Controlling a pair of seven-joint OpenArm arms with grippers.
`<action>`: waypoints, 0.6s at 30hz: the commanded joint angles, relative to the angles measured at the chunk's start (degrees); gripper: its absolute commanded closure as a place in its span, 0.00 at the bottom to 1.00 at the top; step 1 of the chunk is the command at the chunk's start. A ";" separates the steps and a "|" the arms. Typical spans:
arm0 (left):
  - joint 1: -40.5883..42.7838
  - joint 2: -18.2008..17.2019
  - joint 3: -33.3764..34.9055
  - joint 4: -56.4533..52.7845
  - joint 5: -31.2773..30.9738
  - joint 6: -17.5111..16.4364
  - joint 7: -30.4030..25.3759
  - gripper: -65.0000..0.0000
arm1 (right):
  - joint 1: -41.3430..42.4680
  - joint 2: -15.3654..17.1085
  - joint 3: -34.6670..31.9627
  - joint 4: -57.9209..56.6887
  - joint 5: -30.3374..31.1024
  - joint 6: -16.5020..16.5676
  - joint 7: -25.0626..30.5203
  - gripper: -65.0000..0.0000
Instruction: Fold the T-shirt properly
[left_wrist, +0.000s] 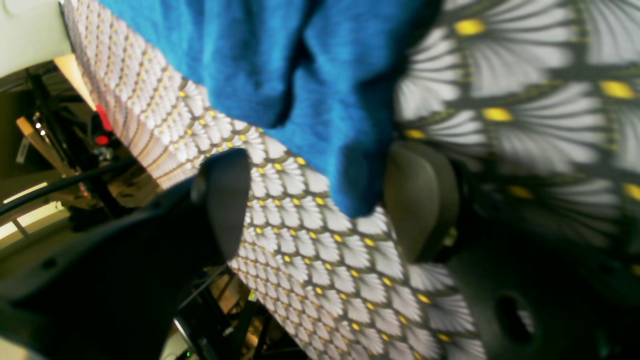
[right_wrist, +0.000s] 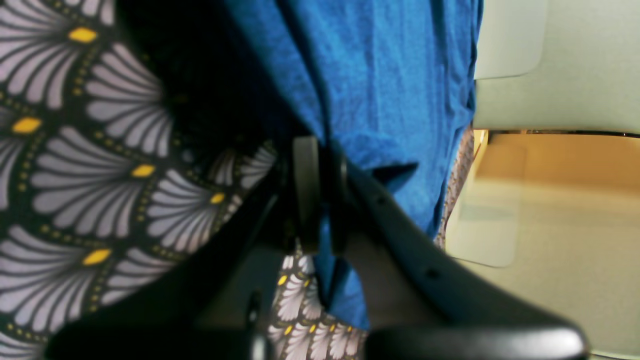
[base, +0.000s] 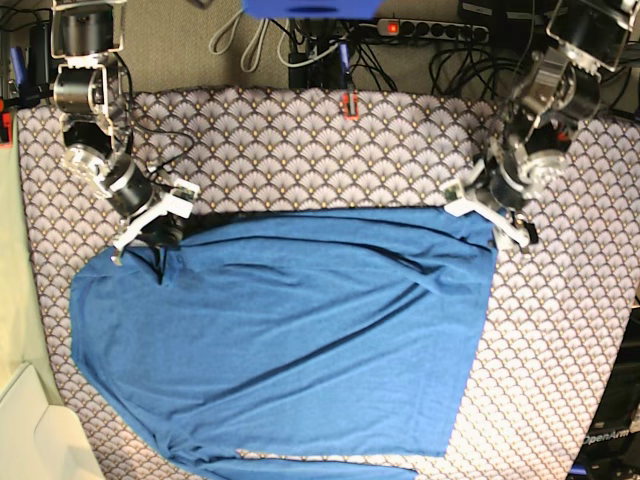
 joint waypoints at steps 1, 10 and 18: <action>-0.56 -0.65 -0.21 -0.20 0.33 0.09 -0.01 0.33 | 0.72 0.56 0.40 1.09 0.76 -0.65 0.37 1.00; -2.85 1.29 -0.21 -2.22 0.24 0.09 -0.18 0.34 | 0.72 0.56 1.98 1.09 0.76 -0.65 0.63 1.00; -2.94 2.08 -0.13 -2.22 0.33 0.01 -0.09 0.64 | 0.63 0.56 1.98 1.09 0.76 -0.65 0.63 1.00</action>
